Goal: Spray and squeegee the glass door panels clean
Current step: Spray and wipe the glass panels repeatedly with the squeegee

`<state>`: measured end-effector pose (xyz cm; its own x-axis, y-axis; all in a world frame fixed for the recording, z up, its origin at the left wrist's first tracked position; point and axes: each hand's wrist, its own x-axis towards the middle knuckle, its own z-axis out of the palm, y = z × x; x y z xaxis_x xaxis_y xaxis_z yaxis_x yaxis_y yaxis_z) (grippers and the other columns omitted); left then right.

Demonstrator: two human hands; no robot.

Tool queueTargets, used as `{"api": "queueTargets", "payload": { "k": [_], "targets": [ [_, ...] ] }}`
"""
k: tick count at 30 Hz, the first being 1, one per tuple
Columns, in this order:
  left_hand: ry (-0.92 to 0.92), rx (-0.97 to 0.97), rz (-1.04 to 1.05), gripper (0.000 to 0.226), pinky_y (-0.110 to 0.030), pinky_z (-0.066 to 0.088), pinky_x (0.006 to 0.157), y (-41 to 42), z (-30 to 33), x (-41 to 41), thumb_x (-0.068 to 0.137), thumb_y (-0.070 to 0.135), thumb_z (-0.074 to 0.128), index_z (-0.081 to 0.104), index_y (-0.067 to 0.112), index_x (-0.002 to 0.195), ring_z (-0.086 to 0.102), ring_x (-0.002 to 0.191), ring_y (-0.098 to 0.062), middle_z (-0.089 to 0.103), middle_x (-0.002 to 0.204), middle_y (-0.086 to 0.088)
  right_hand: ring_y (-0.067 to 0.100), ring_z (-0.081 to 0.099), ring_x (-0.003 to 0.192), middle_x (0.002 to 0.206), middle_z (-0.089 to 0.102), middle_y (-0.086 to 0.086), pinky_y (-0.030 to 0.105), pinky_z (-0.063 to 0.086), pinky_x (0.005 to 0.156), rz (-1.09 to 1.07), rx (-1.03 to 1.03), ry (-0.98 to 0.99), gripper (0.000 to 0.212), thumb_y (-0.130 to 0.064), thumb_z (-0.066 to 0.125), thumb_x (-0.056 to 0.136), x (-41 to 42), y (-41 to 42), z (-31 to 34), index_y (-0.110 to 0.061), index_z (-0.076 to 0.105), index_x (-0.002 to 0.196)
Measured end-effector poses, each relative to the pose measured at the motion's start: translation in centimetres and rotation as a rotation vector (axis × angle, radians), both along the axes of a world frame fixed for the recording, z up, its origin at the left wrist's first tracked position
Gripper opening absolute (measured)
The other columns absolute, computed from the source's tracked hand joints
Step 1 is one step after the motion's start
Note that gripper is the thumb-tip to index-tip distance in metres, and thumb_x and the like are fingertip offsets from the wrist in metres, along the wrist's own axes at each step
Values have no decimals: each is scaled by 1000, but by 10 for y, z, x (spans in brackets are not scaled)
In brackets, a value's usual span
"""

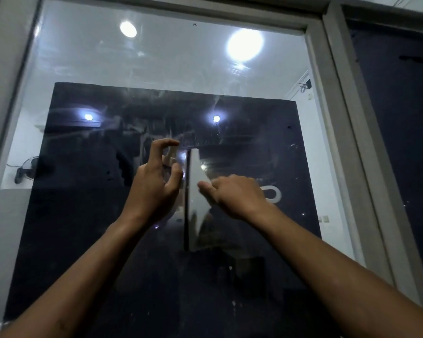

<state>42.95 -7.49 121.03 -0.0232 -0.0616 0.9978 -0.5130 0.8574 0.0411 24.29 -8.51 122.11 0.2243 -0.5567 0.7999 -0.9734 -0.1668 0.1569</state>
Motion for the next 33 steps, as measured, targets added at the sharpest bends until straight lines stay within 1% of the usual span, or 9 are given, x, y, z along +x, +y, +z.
{"api": "queueTargets", "payload": {
  "k": [4, 6, 8, 11, 15, 19, 24, 28, 33],
  "targets": [
    [15, 24, -23, 33, -53, 53, 53, -2, -8, 8, 99, 17, 52, 44, 32, 127, 62, 53, -29, 65, 74, -14, 34, 56, 119, 137, 58, 7, 39, 41, 86, -193, 20, -88, 45, -54, 20, 103, -84, 10, -10, -36, 51, 130],
    [19, 33, -21, 32, -52, 54, 55, -2, -11, 13, 99, 17, 52, 44, 31, 126, 63, 54, -26, 65, 76, -7, 36, 57, 117, 137, 58, 9, 39, 45, 87, -273, 12, -202, 49, -52, 14, 103, -123, 18, -13, -36, 47, 136],
    [26, 43, -17, 31, -51, 56, 56, -2, -12, 19, 100, 18, 51, 44, 32, 127, 64, 55, -21, 65, 79, -1, 37, 60, 108, 128, 63, 12, 40, 46, 83, -283, -34, -298, 55, -56, 13, 102, -134, 20, -13, -31, 52, 131],
    [40, 55, 1, 31, -49, 57, 57, -1, -13, 30, 100, 19, 51, 43, 31, 128, 64, 56, -19, 65, 78, -1, 39, 60, 107, 125, 63, 14, 41, 48, 83, -211, -91, -309, 37, -42, 24, 105, -96, 12, -6, -31, 47, 132],
    [60, 48, 18, 31, -52, 55, 58, 1, -10, 42, 99, 20, 51, 43, 31, 126, 64, 56, -26, 65, 75, -11, 37, 58, 112, 127, 61, 13, 40, 36, 76, -114, -53, -189, 58, -55, 15, 99, -3, -8, 21, -28, 56, 130],
    [70, 37, 46, 33, -51, 56, 59, 4, -7, 58, 99, 17, 52, 44, 29, 129, 65, 57, -23, 65, 77, -6, 37, 59, 110, 120, 64, 15, 41, 36, 78, -10, -71, -99, 66, -62, 17, 101, 58, -7, 37, -21, 66, 118],
    [83, 51, 25, 34, -54, 56, 60, 7, -11, 80, 99, 17, 52, 43, 34, 128, 65, 60, -25, 64, 78, -7, 35, 60, 112, 121, 66, 14, 43, 44, 87, -130, -58, -106, 69, -68, 14, 98, -13, -4, 27, -24, 67, 107],
    [75, 63, 25, 35, -55, 56, 60, 8, -13, 92, 99, 18, 52, 43, 36, 127, 65, 60, -25, 64, 76, -9, 34, 61, 95, 104, 69, 9, 42, 42, 78, -171, -134, -208, 73, -71, 7, 95, -49, 4, 9, -24, 63, 90],
    [56, 75, 52, 35, -52, 57, 60, 15, -10, 107, 100, 18, 51, 42, 31, 131, 66, 61, -25, 66, 80, -11, 36, 59, 112, 124, 64, 11, 43, 42, 80, -112, -117, -110, 86, -73, -4, 86, 32, -10, 32, -28, 60, 123]
  ]
}}
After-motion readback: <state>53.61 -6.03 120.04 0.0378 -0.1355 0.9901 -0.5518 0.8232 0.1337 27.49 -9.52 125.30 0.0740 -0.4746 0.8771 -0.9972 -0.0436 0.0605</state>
